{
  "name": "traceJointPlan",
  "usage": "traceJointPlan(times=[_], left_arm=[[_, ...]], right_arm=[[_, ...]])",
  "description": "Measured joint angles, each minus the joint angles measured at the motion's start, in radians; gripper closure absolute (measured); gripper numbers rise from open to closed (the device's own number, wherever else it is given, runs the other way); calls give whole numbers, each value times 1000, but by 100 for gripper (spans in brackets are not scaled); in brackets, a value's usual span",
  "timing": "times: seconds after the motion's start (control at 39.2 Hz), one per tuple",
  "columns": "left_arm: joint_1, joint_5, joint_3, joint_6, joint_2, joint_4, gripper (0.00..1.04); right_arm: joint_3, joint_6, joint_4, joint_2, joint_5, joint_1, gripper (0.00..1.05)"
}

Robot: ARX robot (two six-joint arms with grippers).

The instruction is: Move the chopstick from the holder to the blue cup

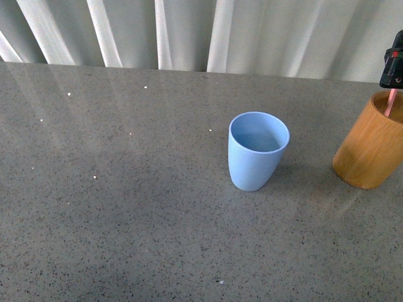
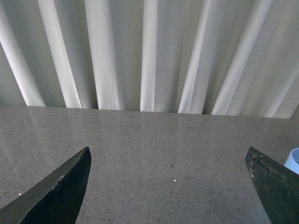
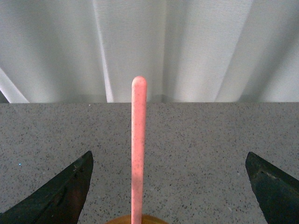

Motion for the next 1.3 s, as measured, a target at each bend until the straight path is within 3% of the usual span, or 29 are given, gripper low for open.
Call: traceJointPlan(times=[0.46, 0.94, 1.3], left_arm=[[0, 0, 0, 0, 0, 0, 7], [0, 0, 0, 0, 0, 0, 7], [0, 0, 0, 0, 0, 0, 7]], right_arm=[[150, 25, -18, 110, -2, 45, 10], [87, 60, 56, 58, 18, 86, 103], [70, 23, 13, -193, 21, 114, 103]])
